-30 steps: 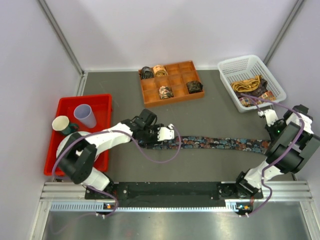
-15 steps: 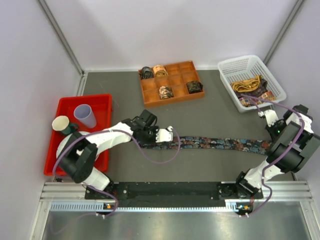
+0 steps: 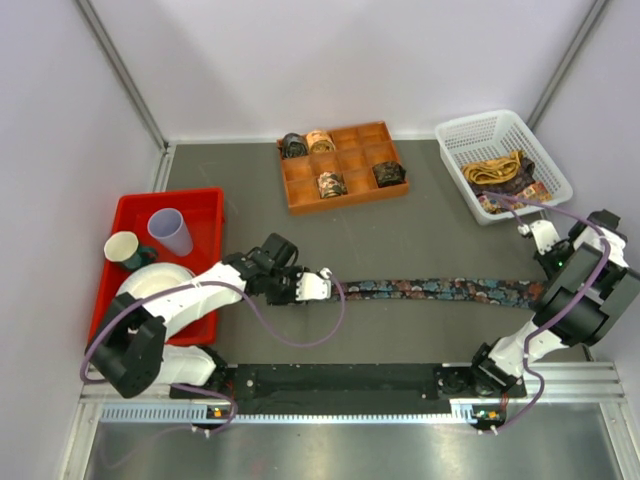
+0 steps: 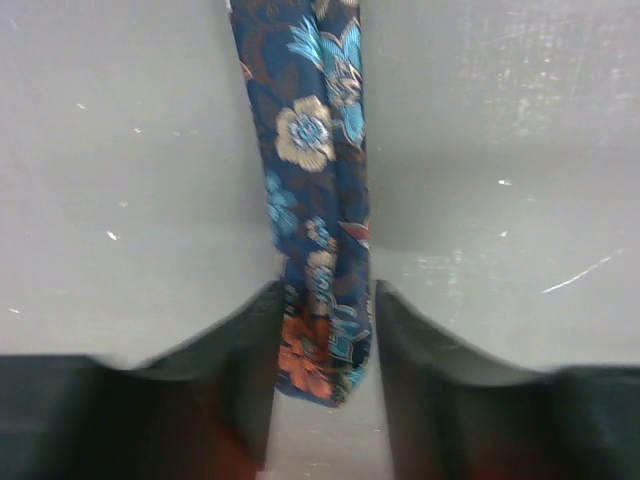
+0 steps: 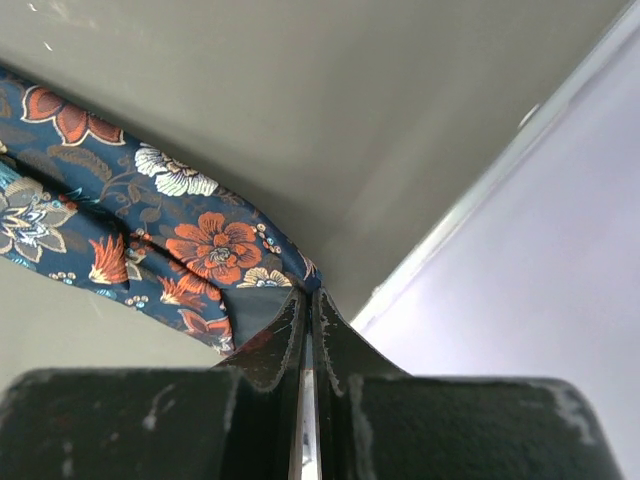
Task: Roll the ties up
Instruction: Flatten out the tie at the center of the board.
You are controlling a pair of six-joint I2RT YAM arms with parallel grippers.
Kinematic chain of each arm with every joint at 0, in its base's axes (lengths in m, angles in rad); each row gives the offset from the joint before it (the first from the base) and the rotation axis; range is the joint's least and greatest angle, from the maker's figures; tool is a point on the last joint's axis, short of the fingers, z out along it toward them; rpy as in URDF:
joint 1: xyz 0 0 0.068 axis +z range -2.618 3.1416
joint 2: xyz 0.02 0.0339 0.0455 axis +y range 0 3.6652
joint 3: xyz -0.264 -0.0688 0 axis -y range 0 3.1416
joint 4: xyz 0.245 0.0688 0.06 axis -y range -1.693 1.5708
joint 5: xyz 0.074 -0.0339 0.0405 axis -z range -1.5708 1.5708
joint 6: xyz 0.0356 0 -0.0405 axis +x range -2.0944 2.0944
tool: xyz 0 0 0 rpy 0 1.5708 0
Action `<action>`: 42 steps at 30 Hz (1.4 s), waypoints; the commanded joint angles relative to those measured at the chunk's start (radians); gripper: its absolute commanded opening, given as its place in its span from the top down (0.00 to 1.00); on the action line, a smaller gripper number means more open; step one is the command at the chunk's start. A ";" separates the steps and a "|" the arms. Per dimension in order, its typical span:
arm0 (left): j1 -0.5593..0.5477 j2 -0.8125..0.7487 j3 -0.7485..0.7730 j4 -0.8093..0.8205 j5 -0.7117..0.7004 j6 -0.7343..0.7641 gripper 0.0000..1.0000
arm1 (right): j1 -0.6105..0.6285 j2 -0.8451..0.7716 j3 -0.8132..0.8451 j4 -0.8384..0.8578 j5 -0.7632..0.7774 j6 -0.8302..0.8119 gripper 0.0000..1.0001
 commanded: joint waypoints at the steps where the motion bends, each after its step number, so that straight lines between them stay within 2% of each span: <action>1: 0.004 -0.026 0.039 -0.035 0.052 -0.048 0.45 | -0.020 -0.049 0.003 -0.002 0.006 -0.078 1.00; 2: 0.006 -0.035 0.057 -0.038 0.055 -0.057 0.32 | -0.021 -0.054 0.009 -0.029 0.001 -0.088 0.91; 4: 0.006 -0.058 0.073 -0.050 0.072 -0.068 0.25 | -0.023 -0.075 0.040 -0.069 -0.032 -0.114 0.73; 5: 0.007 -0.065 0.086 -0.056 0.078 -0.082 0.21 | -0.023 -0.082 0.052 -0.121 -0.043 -0.124 0.55; 6: 0.006 -0.072 0.093 -0.059 0.084 -0.092 0.15 | -0.021 -0.089 0.064 -0.153 -0.060 -0.134 0.47; 7: 0.007 -0.072 0.102 -0.062 0.092 -0.115 0.13 | -0.020 -0.103 0.089 -0.179 -0.089 -0.153 0.38; 10: 0.006 -0.049 0.109 -0.043 0.098 -0.140 0.03 | -0.018 -0.125 0.097 -0.268 -0.126 -0.201 0.26; 12: 0.006 -0.011 0.113 -0.013 0.091 -0.161 0.01 | -0.012 -0.157 0.074 -0.316 -0.149 -0.218 0.22; 14: 0.006 0.024 0.129 0.000 0.101 -0.162 0.01 | 0.028 -0.198 0.043 -0.327 -0.177 -0.223 0.10; 16: 0.006 0.072 0.148 0.007 0.111 -0.159 0.01 | 0.118 -0.230 -0.026 -0.286 -0.177 -0.188 0.06; 19: 0.006 0.115 0.154 0.017 0.112 -0.142 0.01 | 0.227 -0.283 -0.121 -0.180 -0.149 -0.119 0.04; 20: 0.006 0.119 0.152 0.031 0.102 -0.139 0.01 | 0.300 -0.287 -0.141 -0.151 -0.139 -0.106 0.04; 23: 0.006 0.129 0.143 0.034 0.094 -0.114 0.01 | 0.412 -0.269 -0.199 -0.056 -0.093 -0.065 0.04; 26: 0.006 0.150 0.131 0.042 0.098 -0.096 0.01 | 0.474 -0.218 -0.222 0.003 -0.057 -0.045 0.04; 30: 0.006 0.195 0.123 0.080 0.057 -0.088 0.02 | 0.493 -0.154 -0.245 0.078 0.004 -0.055 0.05; 33: 0.004 0.213 0.117 0.083 0.052 -0.059 0.11 | 0.491 -0.125 -0.268 0.138 0.047 -0.069 0.11; 38: 0.004 0.234 0.108 0.088 0.062 -0.021 0.30 | 0.462 -0.102 -0.275 0.166 0.070 -0.135 0.32; 39: 0.004 0.241 0.111 0.096 0.062 -0.023 0.34 | 0.451 -0.096 -0.268 0.166 0.076 -0.161 0.40; 40: 0.003 0.245 0.117 0.105 0.068 -0.027 0.41 | 0.428 -0.091 -0.261 0.166 0.076 -0.176 0.42; 42: -0.002 0.271 0.142 0.106 0.078 -0.042 0.48 | 0.393 -0.076 -0.242 0.166 0.078 -0.244 0.47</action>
